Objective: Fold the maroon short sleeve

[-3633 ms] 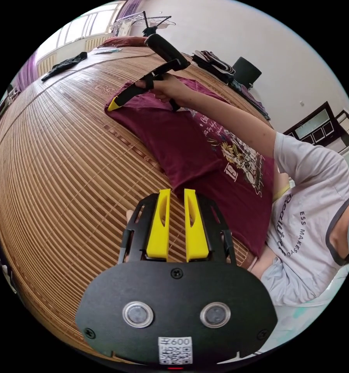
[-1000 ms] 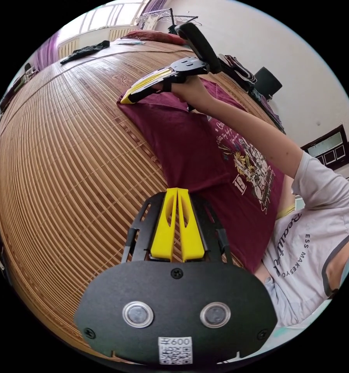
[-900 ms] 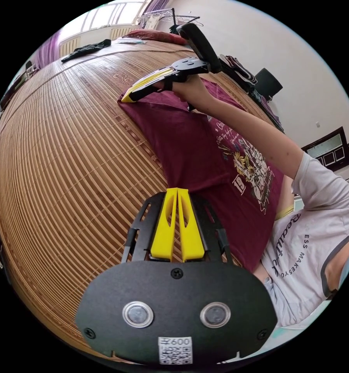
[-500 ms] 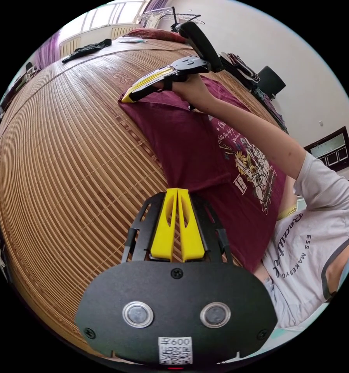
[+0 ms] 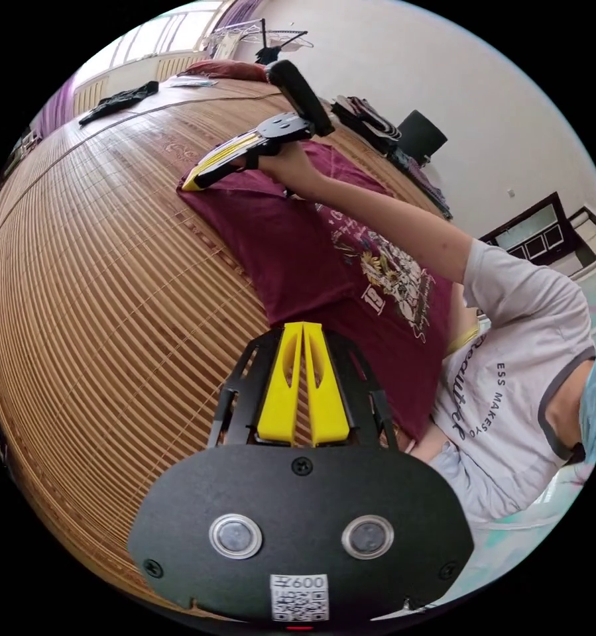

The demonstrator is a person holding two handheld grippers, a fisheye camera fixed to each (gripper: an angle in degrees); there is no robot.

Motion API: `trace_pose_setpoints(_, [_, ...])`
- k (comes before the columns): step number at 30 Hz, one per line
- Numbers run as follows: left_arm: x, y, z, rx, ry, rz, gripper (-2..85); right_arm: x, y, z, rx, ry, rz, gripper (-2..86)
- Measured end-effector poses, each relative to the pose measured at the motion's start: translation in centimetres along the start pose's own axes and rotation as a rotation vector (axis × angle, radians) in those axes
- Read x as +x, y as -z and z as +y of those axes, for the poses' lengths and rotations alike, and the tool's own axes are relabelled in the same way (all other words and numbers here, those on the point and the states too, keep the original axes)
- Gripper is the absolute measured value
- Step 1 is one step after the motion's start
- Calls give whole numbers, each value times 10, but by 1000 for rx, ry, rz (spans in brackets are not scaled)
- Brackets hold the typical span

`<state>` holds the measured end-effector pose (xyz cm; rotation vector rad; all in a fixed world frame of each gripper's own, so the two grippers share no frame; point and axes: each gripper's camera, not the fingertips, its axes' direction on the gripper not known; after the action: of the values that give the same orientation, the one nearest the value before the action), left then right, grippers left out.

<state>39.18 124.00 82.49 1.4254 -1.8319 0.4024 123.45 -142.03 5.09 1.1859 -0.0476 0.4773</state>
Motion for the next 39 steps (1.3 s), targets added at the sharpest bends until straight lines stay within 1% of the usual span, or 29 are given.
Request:
trace_pose_setpoints(2, [-2, -5, -6, -9, -7, 10, 0, -2, -2, 2, 1, 6, 10, -8])
trace_pose_setpoints(5, [-16, -26, -15, -118, 53, -65, 0, 0, -4, 4, 1, 4, 6, -8])
trace_pose_setpoints(8, [-28, -22, -14, -88, 91, -29, 0, -1, -6, 6, 1, 6, 9, -8])
trace_pose_setpoints(11, [-24, -23, -19, -99, 68, -66, 0, 0, -7, 7, 2, 4, 5, -8])
trace_pose_setpoints(18, [-19, -19, -24, -135, 89, -139, 0, -2, -8, 11, 3, 5, 7, -8])
trace_pose_setpoints(20, [-5, -14, -23, -114, 19, -135, 0, -2, -8, 12, 4, 1, 0, -8])
trace_pose_setpoints(22, [9, -7, -28, -50, -47, -134, 0, -3, -8, 13, 4, 0, -1, -8])
trace_pose_setpoints(23, [14, -5, -37, 9, -68, -140, 0, -4, -7, 14, 4, 0, -2, -8])
trace_pose_setpoints(24, [19, -9, -49, 55, -92, -131, 0, -4, -7, 14, 5, 0, -2, -8])
trace_pose_setpoints(26, [25, -26, -67, 73, -139, -82, 0, -7, -6, 15, 5, 0, -1, -8])
trace_pose_setpoints(29, [35, -67, -88, -45, -232, 2, 0, -10, -5, 16, 5, 1, -1, -8])
trace_pose_setpoints(30, [39, -86, -91, -123, -259, -24, 0, -10, -4, 17, 5, 0, -3, -8])
trace_pose_setpoints(32, [41, -98, -95, -125, -273, -53, 0, -12, -2, 18, 6, -5, -11, -8])
trace_pose_setpoints(34, [39, -102, -97, -135, -257, -40, 0, -16, -1, 19, 6, -4, -9, -8])
trace_pose_setpoints(36, [40, -106, -94, -133, -287, -16, 0, -20, 1, 20, 7, -1, -4, -8])
trace_pose_setpoints(39, [38, -124, -90, -219, -296, 15, 0, -26, 5, 22, 8, 0, -2, -8])
